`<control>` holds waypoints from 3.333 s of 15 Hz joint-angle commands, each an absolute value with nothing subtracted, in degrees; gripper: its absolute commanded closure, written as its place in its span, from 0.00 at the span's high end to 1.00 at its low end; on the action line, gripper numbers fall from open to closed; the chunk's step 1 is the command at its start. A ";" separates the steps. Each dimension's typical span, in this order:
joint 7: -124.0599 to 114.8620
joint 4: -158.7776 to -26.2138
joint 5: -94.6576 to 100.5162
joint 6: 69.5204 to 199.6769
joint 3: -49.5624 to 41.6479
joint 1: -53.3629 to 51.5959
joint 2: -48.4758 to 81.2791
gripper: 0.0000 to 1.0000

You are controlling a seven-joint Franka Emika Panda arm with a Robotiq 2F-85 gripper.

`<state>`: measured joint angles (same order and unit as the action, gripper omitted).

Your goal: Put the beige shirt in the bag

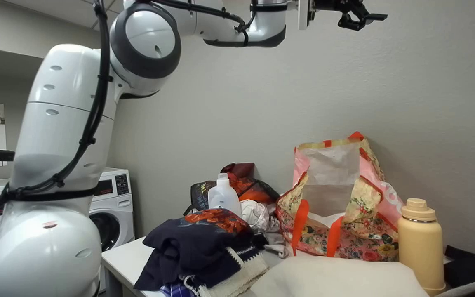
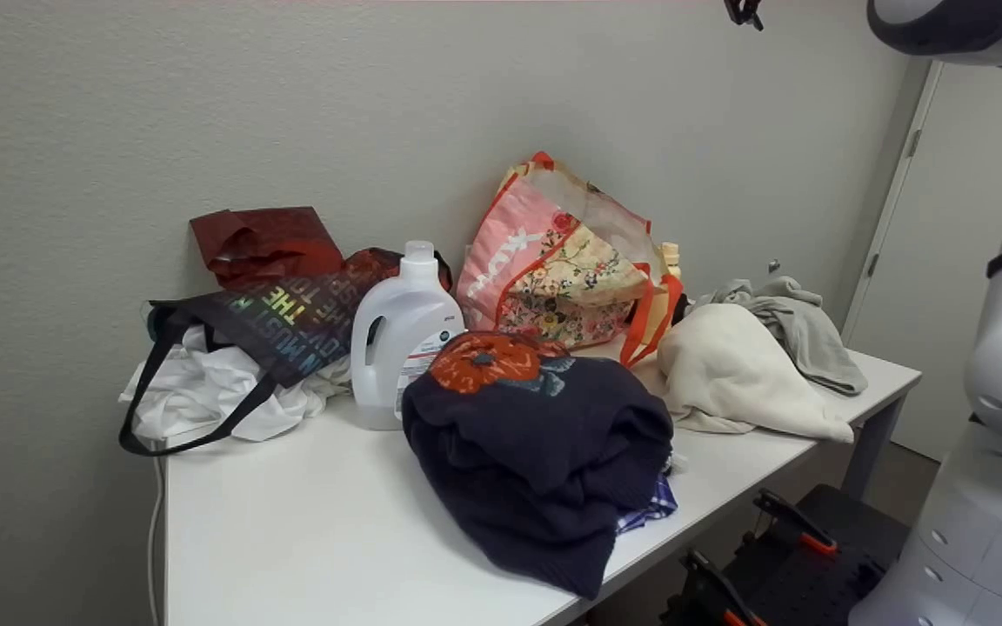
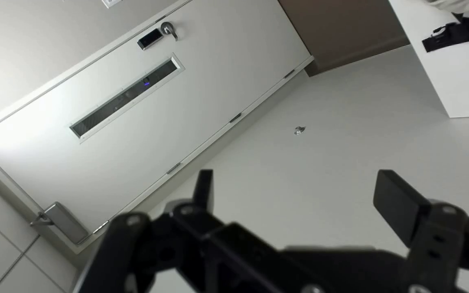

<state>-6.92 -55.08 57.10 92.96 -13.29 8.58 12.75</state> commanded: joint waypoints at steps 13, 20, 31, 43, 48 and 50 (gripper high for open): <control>-21.43 -92.06 58.20 92.82 -7.82 2.58 5.60 1.00; -21.99 -110.16 50.32 96.12 -3.60 1.77 -0.70 1.00; -21.50 -113.12 49.80 99.38 -1.99 1.41 2.24 1.00; -34.91 -126.21 37.11 109.62 -3.12 1.25 10.03 1.00; -42.39 -128.14 38.32 112.38 -4.83 1.46 13.14 1.00; -45.20 -128.45 38.90 112.89 -5.70 1.42 14.86 1.00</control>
<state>-41.05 -127.38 38.13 111.12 -4.41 1.60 13.39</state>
